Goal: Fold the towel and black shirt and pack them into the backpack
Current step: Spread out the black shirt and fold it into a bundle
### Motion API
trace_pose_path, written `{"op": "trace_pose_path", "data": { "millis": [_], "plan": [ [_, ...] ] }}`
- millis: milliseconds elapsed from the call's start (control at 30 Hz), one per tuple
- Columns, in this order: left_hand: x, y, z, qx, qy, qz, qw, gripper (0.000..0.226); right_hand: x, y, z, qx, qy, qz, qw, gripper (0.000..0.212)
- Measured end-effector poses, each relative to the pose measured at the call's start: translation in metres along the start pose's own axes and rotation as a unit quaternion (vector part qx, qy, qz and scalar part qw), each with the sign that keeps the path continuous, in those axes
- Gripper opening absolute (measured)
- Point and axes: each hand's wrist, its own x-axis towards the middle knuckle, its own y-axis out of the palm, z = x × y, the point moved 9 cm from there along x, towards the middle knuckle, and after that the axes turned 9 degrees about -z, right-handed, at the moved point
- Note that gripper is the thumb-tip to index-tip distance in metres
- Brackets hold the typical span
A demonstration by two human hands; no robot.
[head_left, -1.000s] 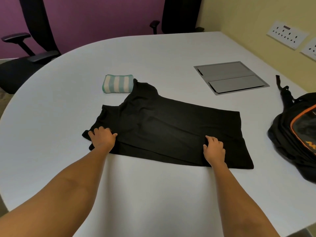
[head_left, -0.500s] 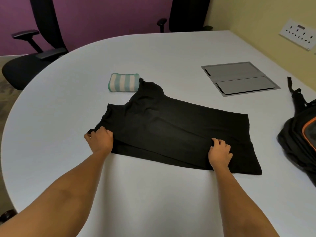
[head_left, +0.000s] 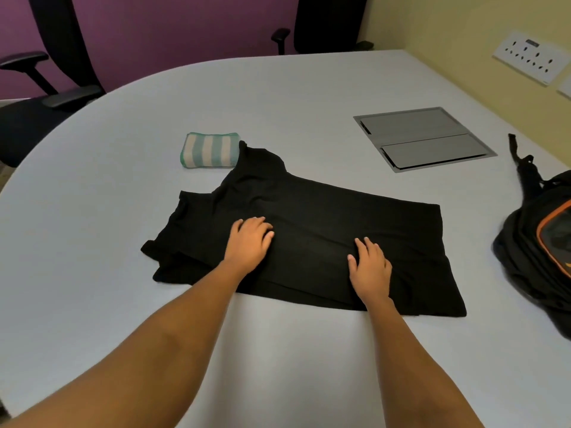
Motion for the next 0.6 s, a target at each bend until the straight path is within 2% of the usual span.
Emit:
{"op": "trace_pose_path", "data": {
  "millis": [133, 300, 467, 600],
  "plan": [
    [-0.018, 0.029, -0.016, 0.034, -0.007, 0.044, 0.998, 0.047, 0.001, 0.016, 0.012, -0.007, -0.035, 0.028, 0.999, 0.054],
    [-0.034, 0.048, 0.004, 0.061, -0.061, 0.085, 0.993, 0.065, -0.002, 0.026, 0.002, -0.038, -0.055, 0.032, 0.997, 0.055],
    [-0.033, 0.051, 0.026, 0.058, -0.131, 0.089, 0.986, 0.058, 0.007, 0.021, -0.033, -0.056, -0.01, 0.018, 0.998, 0.055],
    [-0.024, 0.048, 0.032, 0.064, -0.15, 0.09, 0.983, 0.059, 0.023, 0.011, -0.063, -0.066, 0.021, 0.028, 0.997, 0.057]
  ]
}}
